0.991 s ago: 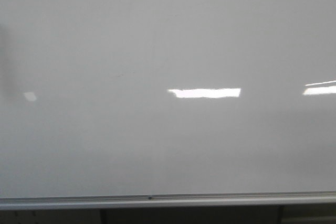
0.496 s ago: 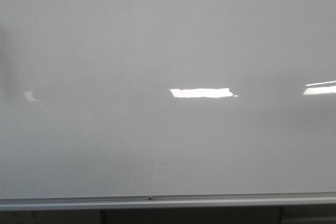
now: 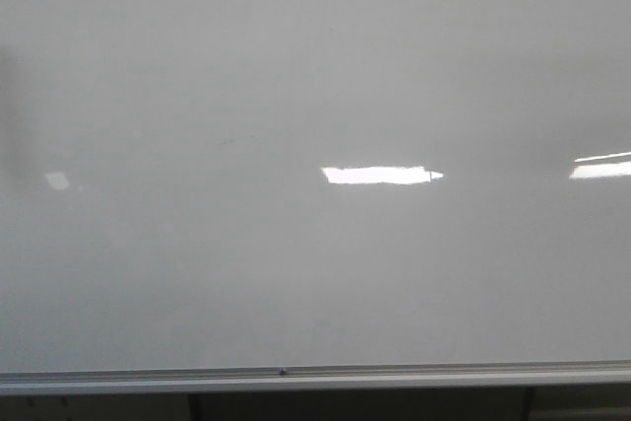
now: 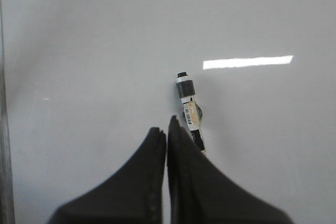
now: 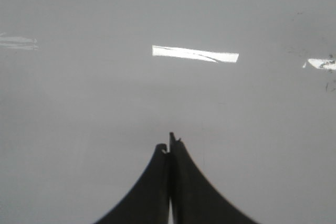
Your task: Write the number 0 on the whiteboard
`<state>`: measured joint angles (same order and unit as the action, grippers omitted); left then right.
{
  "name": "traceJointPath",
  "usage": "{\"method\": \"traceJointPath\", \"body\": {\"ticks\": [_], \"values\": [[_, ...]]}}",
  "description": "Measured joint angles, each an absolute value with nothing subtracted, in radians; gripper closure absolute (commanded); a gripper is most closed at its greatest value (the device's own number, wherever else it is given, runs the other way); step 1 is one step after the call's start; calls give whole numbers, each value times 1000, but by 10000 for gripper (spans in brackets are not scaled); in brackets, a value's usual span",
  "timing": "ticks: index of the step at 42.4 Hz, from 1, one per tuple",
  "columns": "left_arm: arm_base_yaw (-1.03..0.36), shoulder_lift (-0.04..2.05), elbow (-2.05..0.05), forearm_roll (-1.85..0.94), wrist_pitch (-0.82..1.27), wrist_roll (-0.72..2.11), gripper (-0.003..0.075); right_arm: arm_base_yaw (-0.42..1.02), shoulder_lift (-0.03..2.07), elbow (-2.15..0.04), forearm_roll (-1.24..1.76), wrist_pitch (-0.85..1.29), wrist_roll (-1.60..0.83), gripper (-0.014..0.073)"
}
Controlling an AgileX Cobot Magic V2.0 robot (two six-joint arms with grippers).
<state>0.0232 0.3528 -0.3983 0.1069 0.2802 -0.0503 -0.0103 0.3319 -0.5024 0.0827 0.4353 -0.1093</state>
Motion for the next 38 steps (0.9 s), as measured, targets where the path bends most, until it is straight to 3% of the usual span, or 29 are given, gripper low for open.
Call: {"method": "traceJointPath", "body": {"ticks": [5, 9, 14, 22, 38], "values": [[23, 354, -398, 101, 280, -50, 181, -10, 332, -502, 85, 437, -109, 304], [23, 354, -398, 84, 280, -50, 67, -10, 332, -502, 85, 437, -109, 147], [23, 357, -390, 73, 273, -50, 69, -10, 332, -502, 85, 437, -109, 64], [23, 454, -386, 27, 269, -50, 69, -10, 332, -502, 99, 438, -109, 62], [11, 963, -489, -17, 149, -50, 69, -10, 332, -502, 120, 439, -109, 64]]}}
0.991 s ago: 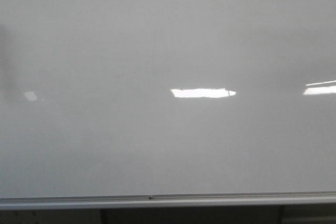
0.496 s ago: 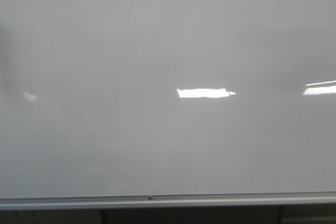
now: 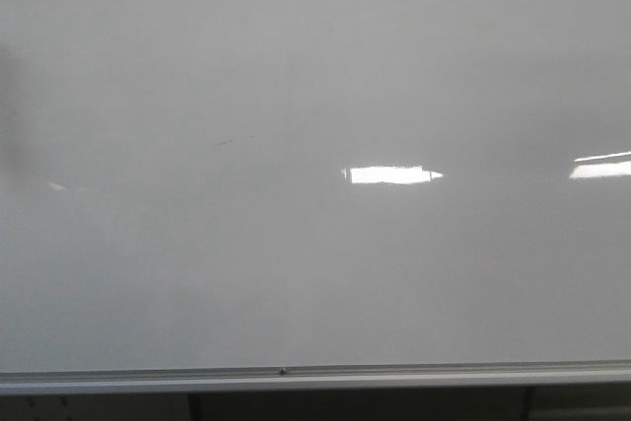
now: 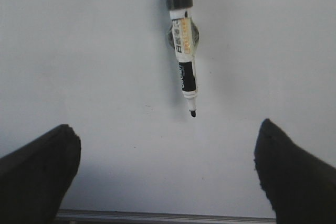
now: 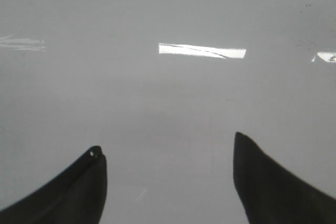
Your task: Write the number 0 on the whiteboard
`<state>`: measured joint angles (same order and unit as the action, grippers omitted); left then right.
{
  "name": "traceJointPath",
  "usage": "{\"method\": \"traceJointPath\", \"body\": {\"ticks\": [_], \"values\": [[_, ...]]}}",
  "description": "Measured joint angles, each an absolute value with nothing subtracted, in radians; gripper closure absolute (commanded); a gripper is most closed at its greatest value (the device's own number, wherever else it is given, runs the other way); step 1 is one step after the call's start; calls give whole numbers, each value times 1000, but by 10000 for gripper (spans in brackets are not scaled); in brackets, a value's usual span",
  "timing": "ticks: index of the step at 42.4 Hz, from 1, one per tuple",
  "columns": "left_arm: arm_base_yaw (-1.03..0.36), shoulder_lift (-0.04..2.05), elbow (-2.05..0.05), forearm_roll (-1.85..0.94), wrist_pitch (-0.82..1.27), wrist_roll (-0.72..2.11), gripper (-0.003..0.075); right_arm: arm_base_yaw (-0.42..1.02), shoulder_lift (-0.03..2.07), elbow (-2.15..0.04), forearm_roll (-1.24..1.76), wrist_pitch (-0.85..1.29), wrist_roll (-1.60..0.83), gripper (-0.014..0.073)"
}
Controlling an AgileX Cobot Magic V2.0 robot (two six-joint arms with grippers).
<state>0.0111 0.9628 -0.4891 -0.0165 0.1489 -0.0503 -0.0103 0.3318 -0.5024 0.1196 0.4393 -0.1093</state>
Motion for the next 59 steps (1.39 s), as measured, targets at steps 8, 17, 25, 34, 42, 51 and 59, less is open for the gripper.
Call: {"method": "traceJointPath", "body": {"ticks": [8, 17, 25, 34, 42, 51, 59], "values": [[-28, 1194, -586, -30, 86, -50, 69, -10, 332, -502, 120, 439, -109, 64], [-30, 1401, -685, -64, 49, -50, 69, -10, 332, -502, 120, 439, -109, 64], [-30, 1512, -738, -109, 16, -50, 71, -10, 332, -502, 120, 439, -109, 64], [-30, 1562, -752, -122, -21, -50, 153, -10, 332, -502, 120, 439, -109, 64], [-30, 1574, -752, -124, -32, -50, 360, -10, 332, -502, 120, 439, -109, 64], [-30, 1576, -752, -124, -43, -50, 651, -10, 332, -502, 120, 439, -109, 64], [-30, 1576, -752, -125, -39, -50, 737, -10, 332, -502, 120, 444, -109, 64]]}}
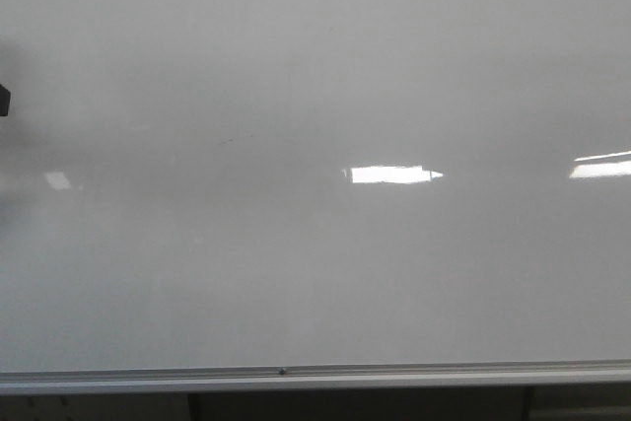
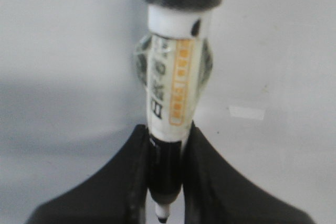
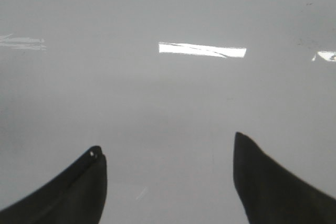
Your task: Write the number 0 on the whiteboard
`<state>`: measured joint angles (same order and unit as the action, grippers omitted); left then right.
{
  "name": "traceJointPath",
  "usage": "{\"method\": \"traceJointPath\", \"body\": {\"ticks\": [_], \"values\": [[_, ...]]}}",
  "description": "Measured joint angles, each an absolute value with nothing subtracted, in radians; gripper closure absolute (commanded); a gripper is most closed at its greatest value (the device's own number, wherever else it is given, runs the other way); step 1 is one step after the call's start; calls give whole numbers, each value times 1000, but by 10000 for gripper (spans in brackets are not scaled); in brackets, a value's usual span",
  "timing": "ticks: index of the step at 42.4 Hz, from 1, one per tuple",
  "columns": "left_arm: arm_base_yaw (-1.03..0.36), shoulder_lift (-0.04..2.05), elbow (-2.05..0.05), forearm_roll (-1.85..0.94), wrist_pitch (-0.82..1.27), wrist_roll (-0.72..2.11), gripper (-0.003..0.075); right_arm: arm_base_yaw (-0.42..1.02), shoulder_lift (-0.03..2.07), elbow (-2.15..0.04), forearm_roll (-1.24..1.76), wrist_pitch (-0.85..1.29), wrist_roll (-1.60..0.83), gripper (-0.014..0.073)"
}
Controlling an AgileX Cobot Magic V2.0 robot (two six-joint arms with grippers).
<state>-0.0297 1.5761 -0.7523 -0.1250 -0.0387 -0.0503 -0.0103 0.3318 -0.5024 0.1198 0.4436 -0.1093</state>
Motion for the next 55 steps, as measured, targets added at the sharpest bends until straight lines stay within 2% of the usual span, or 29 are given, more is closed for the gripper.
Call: {"method": "traceJointPath", "body": {"ticks": [11, 16, 22, 30, 39, 48, 53, 55], "values": [[-108, 1495, -808, -110, 217, -12, 736, -10, 391, -533, 130, 545, -109, 64], [-220, 1469, -876, -182, 398, 141, 736, -10, 486, -588, 160, 638, -109, 64], [-323, 1468, -925, -412, 608, 411, 736, 2, 597, -653, 232, 725, -158, 64], [-416, 1468, -940, -695, 859, 752, 739, 46, 728, -738, 462, 812, -333, 64], [-469, 1468, -942, -871, 1148, 1007, 739, 69, 924, -863, 859, 1082, -639, 63], [-470, 1467, -942, -911, 1192, 1061, 739, 80, 1105, -937, 1067, 1213, -788, 59], [-470, 1467, -942, -913, 1193, 1067, 739, 143, 1235, -976, 1086, 1213, -821, -39], [-470, 1467, -942, -913, 1193, 1067, 739, 170, 1271, -993, 1087, 1213, -827, -45]]}}
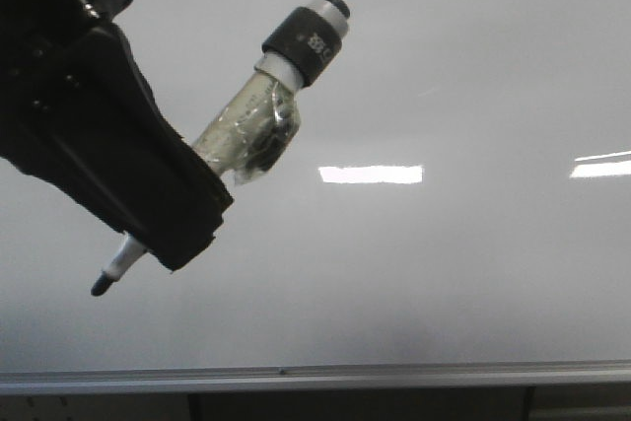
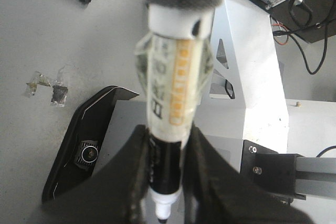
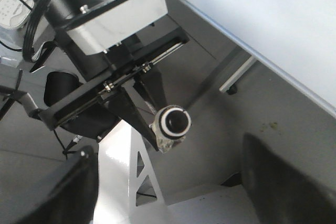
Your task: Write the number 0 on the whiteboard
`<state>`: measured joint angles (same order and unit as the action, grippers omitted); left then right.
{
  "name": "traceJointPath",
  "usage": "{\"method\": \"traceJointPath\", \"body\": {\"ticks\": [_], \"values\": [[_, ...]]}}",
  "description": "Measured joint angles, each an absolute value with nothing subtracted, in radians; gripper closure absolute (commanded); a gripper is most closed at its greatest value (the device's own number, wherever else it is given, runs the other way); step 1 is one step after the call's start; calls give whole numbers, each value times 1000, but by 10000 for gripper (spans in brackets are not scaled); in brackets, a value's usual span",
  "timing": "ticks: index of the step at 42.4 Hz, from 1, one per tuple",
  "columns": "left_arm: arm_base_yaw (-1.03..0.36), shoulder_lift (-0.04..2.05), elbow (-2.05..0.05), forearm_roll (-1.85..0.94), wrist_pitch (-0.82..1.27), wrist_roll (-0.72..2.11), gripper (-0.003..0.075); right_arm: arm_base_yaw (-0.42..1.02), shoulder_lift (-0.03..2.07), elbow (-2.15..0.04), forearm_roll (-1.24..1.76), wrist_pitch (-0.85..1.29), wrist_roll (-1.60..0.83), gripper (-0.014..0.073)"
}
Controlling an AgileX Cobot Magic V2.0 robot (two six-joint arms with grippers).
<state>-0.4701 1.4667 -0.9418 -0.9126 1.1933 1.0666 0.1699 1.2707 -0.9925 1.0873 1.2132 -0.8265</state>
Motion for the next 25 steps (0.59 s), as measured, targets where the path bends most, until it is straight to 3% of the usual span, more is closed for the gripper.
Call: {"method": "traceJointPath", "body": {"ticks": [25], "values": [[-470, 1467, -942, -913, 1193, 1068, 739, 379, 1553, -1126, 1060, 1205, -848, -22]]}}
